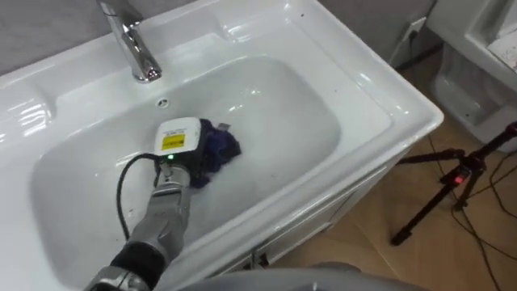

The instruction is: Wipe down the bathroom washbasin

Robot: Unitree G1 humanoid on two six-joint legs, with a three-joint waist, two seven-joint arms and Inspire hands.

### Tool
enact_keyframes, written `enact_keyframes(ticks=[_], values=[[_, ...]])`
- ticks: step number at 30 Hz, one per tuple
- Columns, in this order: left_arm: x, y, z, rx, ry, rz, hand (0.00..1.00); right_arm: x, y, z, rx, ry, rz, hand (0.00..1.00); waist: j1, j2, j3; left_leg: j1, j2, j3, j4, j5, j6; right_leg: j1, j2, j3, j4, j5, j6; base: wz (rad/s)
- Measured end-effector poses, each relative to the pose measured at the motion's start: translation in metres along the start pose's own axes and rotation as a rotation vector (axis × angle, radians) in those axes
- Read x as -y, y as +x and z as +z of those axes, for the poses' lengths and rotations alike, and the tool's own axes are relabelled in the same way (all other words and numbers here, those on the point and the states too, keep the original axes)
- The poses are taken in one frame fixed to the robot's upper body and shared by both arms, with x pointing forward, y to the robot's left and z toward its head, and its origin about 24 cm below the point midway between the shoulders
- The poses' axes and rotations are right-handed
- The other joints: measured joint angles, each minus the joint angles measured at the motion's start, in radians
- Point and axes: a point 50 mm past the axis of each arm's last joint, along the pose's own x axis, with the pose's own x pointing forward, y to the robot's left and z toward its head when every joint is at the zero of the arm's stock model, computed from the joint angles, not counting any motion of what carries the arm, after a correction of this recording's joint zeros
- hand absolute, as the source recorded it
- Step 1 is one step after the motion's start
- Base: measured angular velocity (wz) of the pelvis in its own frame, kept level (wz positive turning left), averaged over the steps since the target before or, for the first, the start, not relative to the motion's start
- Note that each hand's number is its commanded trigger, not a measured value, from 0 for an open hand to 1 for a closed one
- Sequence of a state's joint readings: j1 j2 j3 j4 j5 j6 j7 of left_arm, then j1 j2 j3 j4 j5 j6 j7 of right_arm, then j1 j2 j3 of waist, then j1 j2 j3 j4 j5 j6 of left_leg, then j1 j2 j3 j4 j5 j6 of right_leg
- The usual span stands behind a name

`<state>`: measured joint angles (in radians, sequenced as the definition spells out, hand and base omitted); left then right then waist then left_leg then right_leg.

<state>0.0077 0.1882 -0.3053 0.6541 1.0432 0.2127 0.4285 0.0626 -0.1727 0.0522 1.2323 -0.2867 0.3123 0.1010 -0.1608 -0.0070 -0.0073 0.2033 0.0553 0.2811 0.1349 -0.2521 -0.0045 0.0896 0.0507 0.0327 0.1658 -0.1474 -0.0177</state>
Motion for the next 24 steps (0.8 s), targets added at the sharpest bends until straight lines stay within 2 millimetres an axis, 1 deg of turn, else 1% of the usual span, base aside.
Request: enact_keyframes(ticks=[1,3,5,6,7,9,11,13,17,19,20,22,24], values=[[0.001,-0.001,-0.003,-0.002,0.016,0.008,1.0,0.0,0.0,0.0,0.003,0.0,-0.004,0.0,0.005,0.0,-0.0012,-0.001,0.0,-0.009,0.0,0.001,-0.001,0.001,0.0,-0.008,0.0,-0.001,-0.002,0.27],[0.006,-0.01,-0.014,-0.02,0.062,0.025,1.0,0.005,0.0,0.001,0.012,0.028,-0.014,0.0,0.026,0.008,-0.0113,0.0,0.002,-0.024,0.0,0.005,-0.007,0.014,-0.001,-0.023,-0.008,-0.005,-0.009,0.21],[0.008,-0.011,-0.021,-0.035,0.082,0.02,1.0,0.007,0.0,0.001,0.01,0.018,-0.023,0.0,0.035,0.016,-0.0145,0.006,0.003,-0.04,0.0,0.008,-0.01,0.022,0.0,-0.036,-0.015,-0.005,-0.014,0.16],[0.009,-0.012,-0.027,-0.054,0.092,0.022,1.0,0.009,-0.001,0.001,0.015,0.017,-0.032,0.0,0.049,0.024,-0.0125,0.017,0.004,-0.041,-0.003,0.011,-0.014,0.029,0.001,-0.037,-0.015,-0.007,-0.017,0.04],[0.009,-0.012,-0.03,-0.064,0.093,0.021,1.0,0.009,0.0,0.0,0.014,0.017,-0.035,0.0,0.059,0.028,-0.0134,0.021,0.005,-0.043,-0.003,0.011,-0.015,0.032,0.002,-0.035,-0.015,-0.008,-0.019,-0.08],[0.01,-0.014,-0.037,-0.098,0.093,0.029,1.0,0.01,0.0,-0.001,0.011,0.005,-0.04,0.0,0.078,0.038,-0.0136,0.028,0.005,-0.085,-0.003,0.015,-0.019,0.04,0.005,-0.036,-0.014,-0.013,-0.026,-0.03],[0.009,-0.014,-0.04,-0.108,0.099,0.038,1.0,0.01,0.0,-0.001,0.014,-0.001,-0.041,0.0,0.085,0.041,-0.0141,0.025,0.005,-0.106,-0.003,0.019,-0.022,0.039,0.005,-0.039,-0.014,-0.015,-0.029,0.03],[0.009,-0.015,-0.042,-0.109,0.108,0.039,1.0,0.012,0.0,0.0,0.016,-0.002,-0.045,0.0,0.087,0.043,-0.0146,0.024,0.005,-0.112,-0.003,0.022,-0.025,0.04,0.005,-0.044,-0.014,-0.017,-0.033,0.03],[0.011,-0.018,-0.041,-0.11,0.104,0.053,1.0,0.016,-0.001,-0.001,0.02,-0.002,-0.062,0.0,0.108,0.061,-0.016,0.024,0.007,-0.123,-0.005,0.024,-0.027,0.042,0.007,-0.045,-0.013,-0.019,-0.036,-0.03],[0.011,-0.018,-0.04,-0.109,0.097,0.061,1.0,0.017,-0.001,0.001,0.029,-0.002,-0.067,0.0,0.111,0.065,-0.0156,0.019,0.008,-0.137,-0.005,0.024,-0.027,0.041,0.003,-0.06,-0.012,-0.019,-0.036,0.08],[0.011,-0.018,-0.039,-0.106,0.093,0.064,1.0,0.018,-0.001,0.004,0.039,-0.001,-0.073,0.0,0.112,0.066,-0.0155,0.018,0.009,-0.152,-0.007,0.024,-0.027,0.042,0.002,-0.069,-0.011,-0.019,-0.036,0.11],[0.011,-0.017,-0.039,-0.103,0.086,0.065,1.0,0.019,-0.002,0.007,0.058,0.003,-0.087,0.0,0.114,0.066,-0.0154,0.019,0.011,-0.165,-0.007,0.024,-0.027,0.044,0.002,-0.094,-0.011,-0.019,-0.037,0.09],[0.011,-0.017,-0.04,-0.104,0.076,0.066,1.0,0.021,-0.003,0.011,0.081,0.006,-0.106,0.0,0.114,0.066,-0.0152,0.02,0.011,-0.186,-0.007,0.024,-0.027,0.049,-0.001,-0.128,-0.012,-0.019,-0.037,0.09]])
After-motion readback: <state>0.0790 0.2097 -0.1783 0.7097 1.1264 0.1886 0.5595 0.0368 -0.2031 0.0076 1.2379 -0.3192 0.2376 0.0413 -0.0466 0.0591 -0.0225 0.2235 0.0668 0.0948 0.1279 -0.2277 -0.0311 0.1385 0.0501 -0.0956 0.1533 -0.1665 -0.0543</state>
